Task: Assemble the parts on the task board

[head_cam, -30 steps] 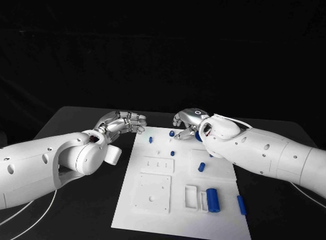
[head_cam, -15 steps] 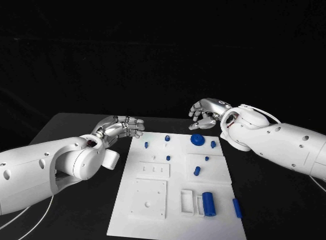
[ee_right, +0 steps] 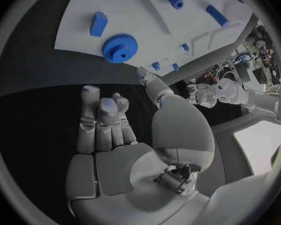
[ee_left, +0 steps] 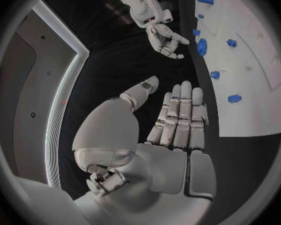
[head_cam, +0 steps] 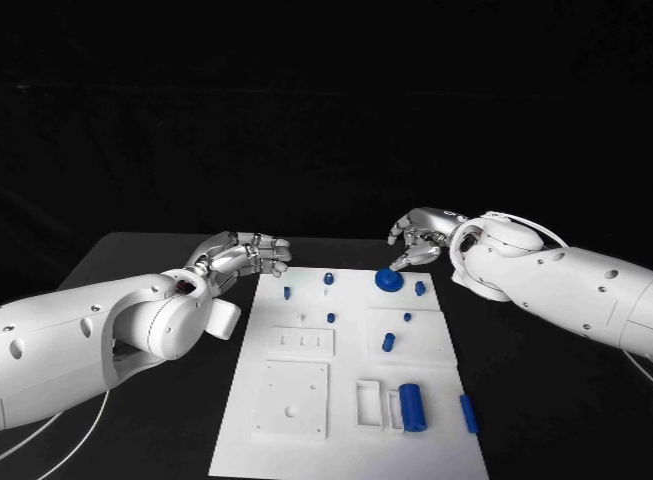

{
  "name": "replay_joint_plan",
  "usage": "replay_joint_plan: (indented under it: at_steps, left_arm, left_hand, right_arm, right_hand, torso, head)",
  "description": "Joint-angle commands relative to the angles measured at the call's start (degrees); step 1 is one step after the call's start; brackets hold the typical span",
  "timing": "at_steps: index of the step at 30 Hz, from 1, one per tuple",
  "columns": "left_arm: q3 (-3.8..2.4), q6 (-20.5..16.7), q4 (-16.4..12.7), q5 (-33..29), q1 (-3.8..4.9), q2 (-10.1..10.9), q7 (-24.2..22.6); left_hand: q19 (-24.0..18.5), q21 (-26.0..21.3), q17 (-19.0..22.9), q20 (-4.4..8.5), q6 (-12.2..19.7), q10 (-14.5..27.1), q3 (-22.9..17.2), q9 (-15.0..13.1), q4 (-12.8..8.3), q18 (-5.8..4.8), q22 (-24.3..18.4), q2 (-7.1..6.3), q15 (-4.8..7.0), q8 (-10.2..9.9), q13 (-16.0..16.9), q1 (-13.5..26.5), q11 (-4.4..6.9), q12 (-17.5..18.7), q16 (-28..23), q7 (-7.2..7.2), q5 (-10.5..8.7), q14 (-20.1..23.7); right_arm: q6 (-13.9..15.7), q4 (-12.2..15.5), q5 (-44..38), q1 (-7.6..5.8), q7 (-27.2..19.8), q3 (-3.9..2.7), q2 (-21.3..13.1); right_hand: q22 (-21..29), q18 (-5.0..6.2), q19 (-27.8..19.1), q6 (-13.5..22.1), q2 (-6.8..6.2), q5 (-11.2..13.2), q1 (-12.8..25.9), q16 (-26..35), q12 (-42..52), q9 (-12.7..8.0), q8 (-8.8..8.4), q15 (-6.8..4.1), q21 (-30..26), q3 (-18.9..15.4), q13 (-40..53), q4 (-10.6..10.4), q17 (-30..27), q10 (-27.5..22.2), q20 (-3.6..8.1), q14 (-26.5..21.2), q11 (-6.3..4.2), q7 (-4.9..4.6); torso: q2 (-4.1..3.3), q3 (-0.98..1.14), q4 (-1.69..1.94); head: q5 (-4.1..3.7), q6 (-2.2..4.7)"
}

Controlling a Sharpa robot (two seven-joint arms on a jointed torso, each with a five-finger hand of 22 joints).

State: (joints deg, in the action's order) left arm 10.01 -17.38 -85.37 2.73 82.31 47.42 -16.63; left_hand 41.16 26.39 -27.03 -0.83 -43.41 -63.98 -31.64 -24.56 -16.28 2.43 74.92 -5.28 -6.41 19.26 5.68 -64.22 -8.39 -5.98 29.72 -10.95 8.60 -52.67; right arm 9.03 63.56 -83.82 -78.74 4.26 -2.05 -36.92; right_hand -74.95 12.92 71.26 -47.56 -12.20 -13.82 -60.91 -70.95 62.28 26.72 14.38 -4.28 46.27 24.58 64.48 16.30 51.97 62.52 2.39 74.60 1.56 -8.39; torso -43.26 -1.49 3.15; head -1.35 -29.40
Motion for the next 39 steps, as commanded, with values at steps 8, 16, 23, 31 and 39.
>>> replay_joint_plan:
  at_steps: [8, 16, 23, 31, 39]
  left_arm:
    - [-0.04, 1.1, 0.1, -0.4, 0.13, -0.3, -0.3]
    - [-0.04, 1.0, 0.2, -0.3, 0.13, -0.2, -0.3]
    - [-0.04, 1.0, 0.2, -0.2, 0.13, -0.1, -0.2]
    - [-0.03, 1.1, 0.2, -0.2, 0.13, 0.0, -0.2]
    - [-0.03, 1.1, 0.2, -0.2, 0.13, -0.1, -0.2]
  left_hand:
    - [-0.5, 0.2, -0.1, 0.0, -0.2, -0.4, -0.3, 0.1, -0.1, 0.8, 0.6, -0.21, -0.18, -0.2, -0.1, 0.0, -0.05, 0.3, -0.3, -0.3, -0.29, 0.2]
    - [-0.5, 0.2, -0.1, 0.0, -0.2, -0.4, -0.3, 0.1, -0.1, 0.8, 0.6, -0.21, -0.18, -0.2, -0.1, 0.0, -0.05, 0.3, -0.3, -0.3, -0.29, 0.2]
    - [-0.5, 0.2, -0.1, -0.01, -0.2, -0.4, -0.3, 0.1, -0.1, 0.8, 0.6, -0.23, -0.19, -0.2, -0.1, 0.0, -0.06, 0.3, -0.4, -0.31, -0.29, 0.2]
    - [-0.5, 0.2, -0.1, -0.02, -0.2, -0.4, -0.4, 0.1, -0.1, 0.8, 0.6, -0.23, -0.19, -0.2, -0.1, -0.1, -0.06, 0.3, -0.4, -0.31, -0.29, 0.2]
    - [-0.5, 0.2, -0.1, -0.02, -0.2, -0.4, -0.4, 0.1, -0.1, 0.8, 0.6, -0.21, -0.2, -0.2, -0.1, -0.1, -0.06, 0.3, -0.4, -0.31, -0.28, 0.2]
  right_arm:
    - [-3.0, -3.8, 1.0, 1.58, -1.5, 0.16, 1.9]
    - [-3.9, -4.1, 1.2, 2.36, -2.0, 0.18, 2.3]
    - [-4.4, -4.2, 1.2, 2.58, -2.2, 0.2, 2.3]
    - [-5.0, -5.0, 1.2, 2.92, -2.5, 0.23, 2.7]
    - [-5.7, -5.2, 1.2, 3.25, -2.7, 0.38, 3.2]
  right_hand:
    - [-1.3, 2.08, 0.2, 0.2, 0.65, -0.4, 0.6, -0.9, 1.7, -0.2, -0.48, 0.23, 1.0, -0.5, 0.6, 0.2, 1.0, -1.3, 0.68, -0.4, 0.78, -0.53]
    - [-1.3, 2.08, 0.1, -1.1, 1.48, -1.3, 0.6, -1.4, 2.9, -0.1, 0.11, -0.01, 1.8, -0.7, 0.9, 0.3, 1.7, -1.2, 0.85, -0.5, 0.52, -0.24]
    - [-1.3, 2.08, -0.3, -3.2, 2.18, -2.5, 0.4, -1.4, 3.4, 0.4, 1.21, -0.57, 2.4, -0.6, 0.6, 0.3, 2.1, -1.5, 0.81, -0.6, -0.08, 0.4]
    - [-1.2, 2.07, -0.6, -4.4, 2.91, -2.4, 0.3, -1.1, 3.4, 0.8, 1.78, -0.96, 2.6, 0.0, 0.2, 0.2, 2.2, -1.7, 0.62, -0.6, -0.49, 0.83]
    - [-1.2, 2.08, -0.8, -5.3, 3.58, -2.5, 0.4, -0.9, 3.5, 1.1, 2.15, -1.27, 2.9, 0.5, -0.1, 0.2, 2.4, -1.8, 0.47, -0.6, -0.82, 1.18]
  torso:
    - [-0.17, 0.09, 0.26]
    - [-0.12, 0.03, 0.15]
    - [-0.07, 0.0, 0.02]
    - [-0.06, -0.01, 0.08]
    - [-0.1, -0.03, 0.09]
  head:
    - [-0.31, -0.16]
    - [-0.24, -0.47]
    - [0.03, -0.89]
    - [-0.01, -1.11]
    - [-0.03, -1.28]
